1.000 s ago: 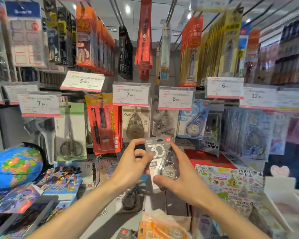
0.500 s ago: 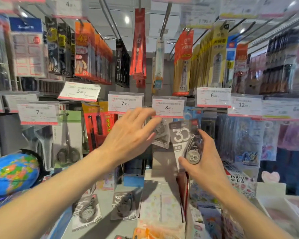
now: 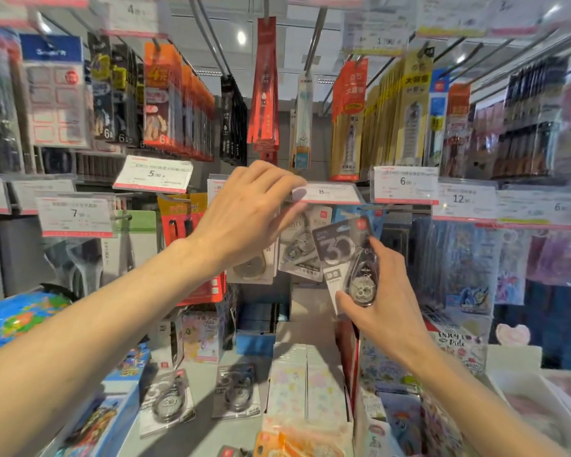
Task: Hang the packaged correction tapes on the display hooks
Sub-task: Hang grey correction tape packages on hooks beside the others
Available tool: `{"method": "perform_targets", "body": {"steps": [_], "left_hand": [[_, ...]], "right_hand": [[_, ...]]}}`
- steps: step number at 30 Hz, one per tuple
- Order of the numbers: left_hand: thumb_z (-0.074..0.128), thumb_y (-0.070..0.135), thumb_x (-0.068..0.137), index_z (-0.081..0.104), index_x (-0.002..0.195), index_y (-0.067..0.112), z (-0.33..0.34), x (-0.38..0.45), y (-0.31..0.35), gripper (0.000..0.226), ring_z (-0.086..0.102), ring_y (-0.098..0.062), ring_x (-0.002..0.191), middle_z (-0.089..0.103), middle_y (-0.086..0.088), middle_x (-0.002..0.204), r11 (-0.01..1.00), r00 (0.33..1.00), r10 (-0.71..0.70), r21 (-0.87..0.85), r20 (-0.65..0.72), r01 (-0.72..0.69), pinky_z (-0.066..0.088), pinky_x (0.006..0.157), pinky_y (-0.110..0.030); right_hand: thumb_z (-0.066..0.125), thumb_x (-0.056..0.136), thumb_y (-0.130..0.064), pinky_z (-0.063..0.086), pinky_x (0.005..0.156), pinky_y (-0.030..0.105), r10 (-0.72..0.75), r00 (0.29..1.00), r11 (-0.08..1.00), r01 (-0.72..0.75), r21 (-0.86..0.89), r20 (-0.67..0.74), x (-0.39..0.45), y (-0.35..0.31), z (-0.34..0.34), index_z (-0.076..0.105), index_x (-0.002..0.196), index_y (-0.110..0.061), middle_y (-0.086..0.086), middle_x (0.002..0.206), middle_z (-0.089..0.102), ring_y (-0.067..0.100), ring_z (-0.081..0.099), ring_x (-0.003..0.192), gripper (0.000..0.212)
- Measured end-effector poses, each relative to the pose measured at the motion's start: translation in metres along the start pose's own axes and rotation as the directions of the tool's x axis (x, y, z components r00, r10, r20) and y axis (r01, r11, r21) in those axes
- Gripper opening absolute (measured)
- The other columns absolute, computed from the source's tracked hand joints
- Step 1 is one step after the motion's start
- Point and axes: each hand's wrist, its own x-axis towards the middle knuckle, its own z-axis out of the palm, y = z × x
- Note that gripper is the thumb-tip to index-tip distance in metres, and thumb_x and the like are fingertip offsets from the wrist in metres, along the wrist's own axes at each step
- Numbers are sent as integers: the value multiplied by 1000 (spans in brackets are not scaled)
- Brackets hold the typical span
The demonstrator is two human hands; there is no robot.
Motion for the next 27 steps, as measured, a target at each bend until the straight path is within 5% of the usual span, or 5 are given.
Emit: {"method": "perform_targets", "body": {"steps": [9,14,19,23,27], "left_hand": [[44,39,105,61,126,13,-2,5,-5,38,58,-23,109,68,-1,118,994,997,-73,-78,22,75,49,86,-41],[46,39,104,62,124,13,-4,3,-7,36,58,-22,104,68,0,111,995,998,-67,-74,23,68,49,83,-39],[44,41,105,63,121,14,-5,2,-9,37,59,-22,106,68,1,114,996,998,-50,-65,38,52,49,82,-40],[47,40,104,63,118,14,-5,1,-7,34,59,-22,106,68,1,114,999,999,-27,-47,26,28,48,81,-38],[50,40,103,64,116,14,-4,-2,-7,33,58,-23,108,68,0,116,1000,1000,-8,-27,23,9,49,81,-37]], "right_hand": [[70,84,-49,39,107,34,-18,999,999,19,29,-29,32,-24,21,8,156,-30,-2,140,33,16,38,133,97],[67,83,-56,36,113,43,2,1000,1000,-2,-13,1,40,-28,31,21,150,-22,4,154,26,23,30,143,88],[70,82,-53,44,100,38,97,995,993,-95,-65,31,46,-32,43,40,134,-13,2,147,28,27,47,125,72],[71,82,-52,49,88,41,199,978,977,-193,-91,62,62,-29,62,19,146,-26,8,145,29,34,55,114,87],[75,81,-48,49,94,48,275,960,961,-275,-15,57,75,-23,84,3,154,-32,14,139,38,35,50,123,104]]}}
